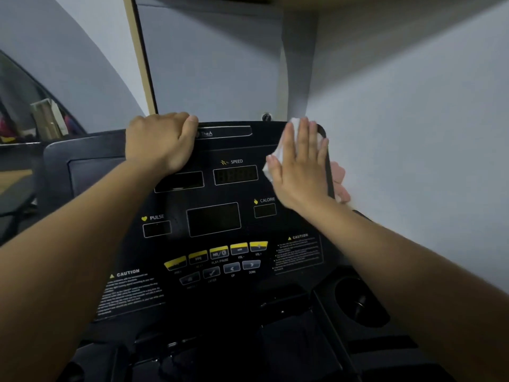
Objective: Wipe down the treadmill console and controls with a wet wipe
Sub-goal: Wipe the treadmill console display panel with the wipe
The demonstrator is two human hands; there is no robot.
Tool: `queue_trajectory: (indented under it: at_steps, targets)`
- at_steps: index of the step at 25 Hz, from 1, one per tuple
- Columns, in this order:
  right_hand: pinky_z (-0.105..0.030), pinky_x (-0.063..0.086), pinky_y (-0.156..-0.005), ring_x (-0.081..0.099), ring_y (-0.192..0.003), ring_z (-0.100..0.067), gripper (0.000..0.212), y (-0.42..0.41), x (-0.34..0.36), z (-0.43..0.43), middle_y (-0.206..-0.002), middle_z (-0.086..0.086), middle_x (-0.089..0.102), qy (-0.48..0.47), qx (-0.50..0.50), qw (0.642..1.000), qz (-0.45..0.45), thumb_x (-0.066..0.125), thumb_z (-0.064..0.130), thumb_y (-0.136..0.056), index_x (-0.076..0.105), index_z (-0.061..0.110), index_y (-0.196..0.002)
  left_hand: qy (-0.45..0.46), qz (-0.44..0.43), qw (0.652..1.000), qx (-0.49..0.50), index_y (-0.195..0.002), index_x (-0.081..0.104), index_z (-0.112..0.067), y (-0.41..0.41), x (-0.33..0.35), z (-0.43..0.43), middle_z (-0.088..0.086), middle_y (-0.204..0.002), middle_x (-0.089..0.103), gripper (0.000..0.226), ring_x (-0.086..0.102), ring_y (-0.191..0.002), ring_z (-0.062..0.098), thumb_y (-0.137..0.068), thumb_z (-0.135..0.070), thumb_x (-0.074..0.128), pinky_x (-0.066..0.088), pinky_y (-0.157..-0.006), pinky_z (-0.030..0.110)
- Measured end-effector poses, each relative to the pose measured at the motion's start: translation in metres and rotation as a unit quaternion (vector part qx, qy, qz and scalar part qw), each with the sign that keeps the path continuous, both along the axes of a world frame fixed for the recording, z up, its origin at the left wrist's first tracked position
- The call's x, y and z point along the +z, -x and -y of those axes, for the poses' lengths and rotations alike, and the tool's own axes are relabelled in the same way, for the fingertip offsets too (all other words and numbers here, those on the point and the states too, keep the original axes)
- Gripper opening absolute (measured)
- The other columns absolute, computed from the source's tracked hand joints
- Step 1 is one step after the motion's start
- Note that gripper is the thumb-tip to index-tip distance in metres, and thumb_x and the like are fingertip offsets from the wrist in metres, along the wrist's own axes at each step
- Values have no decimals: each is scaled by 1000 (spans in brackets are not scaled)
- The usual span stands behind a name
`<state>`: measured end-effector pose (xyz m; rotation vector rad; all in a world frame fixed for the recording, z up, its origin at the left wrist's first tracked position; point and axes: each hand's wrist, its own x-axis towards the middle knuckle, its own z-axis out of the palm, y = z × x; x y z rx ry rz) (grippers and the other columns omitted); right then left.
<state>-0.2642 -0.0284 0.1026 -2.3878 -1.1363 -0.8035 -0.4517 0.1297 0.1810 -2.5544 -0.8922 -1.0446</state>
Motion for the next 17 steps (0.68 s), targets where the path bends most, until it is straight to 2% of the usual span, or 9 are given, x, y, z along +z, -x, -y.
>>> queue_trajectory:
  at_steps: [3, 7, 10, 13, 17]
  targets:
    - [-57, -2, -119, -17, -149, -32, 75, 48, -23, -11, -162, -16, -16, 55, 70, 995, 50, 12, 58, -99, -7, 14, -156, -4, 6, 1000, -7, -77, 47, -13, -1, -2, -2, 5, -78, 50, 43, 44, -74, 28, -103, -34, 20, 32, -76, 38]
    - [-57, 6, -120, -10, -151, -30, 77, 63, -91, 34, -163, -15, -10, 136, 158, 972, 111, 24, 58, -100, 3, 10, -157, -12, 4, 1000, -11, -77, 46, -14, -3, -2, -5, 4, -79, 50, 43, 44, -73, 28, -104, -35, 20, 30, -74, 37]
    - [-53, 4, -120, -6, -151, -29, 79, 35, -95, 51, -164, -13, -7, 104, 103, 985, 86, 16, 62, -98, 1, 12, -157, -29, 7, 999, -15, -78, 46, -15, -2, -4, -8, 3, -78, 48, 42, 45, -73, 28, -104, -36, 20, 30, -71, 36]
    - [-54, 4, -121, -7, -151, -30, 77, 4, -50, 34, -164, -16, -6, 54, 29, 996, 58, 6, 59, -98, 1, 10, -157, -26, -3, 1000, -9, -78, 46, -15, -4, -4, -11, 2, -78, 48, 43, 45, -73, 27, -104, -37, 19, 31, -72, 36]
    - [-58, 4, -119, -7, -151, -34, 74, 2, 9, -11, -163, -19, -3, -7, -5, 1000, 26, 10, 55, -99, 1, 9, -156, -15, -3, 1000, -8, -78, 48, -14, -4, -4, -11, 3, -78, 51, 46, 47, -74, 28, -104, -38, 18, 32, -73, 36]
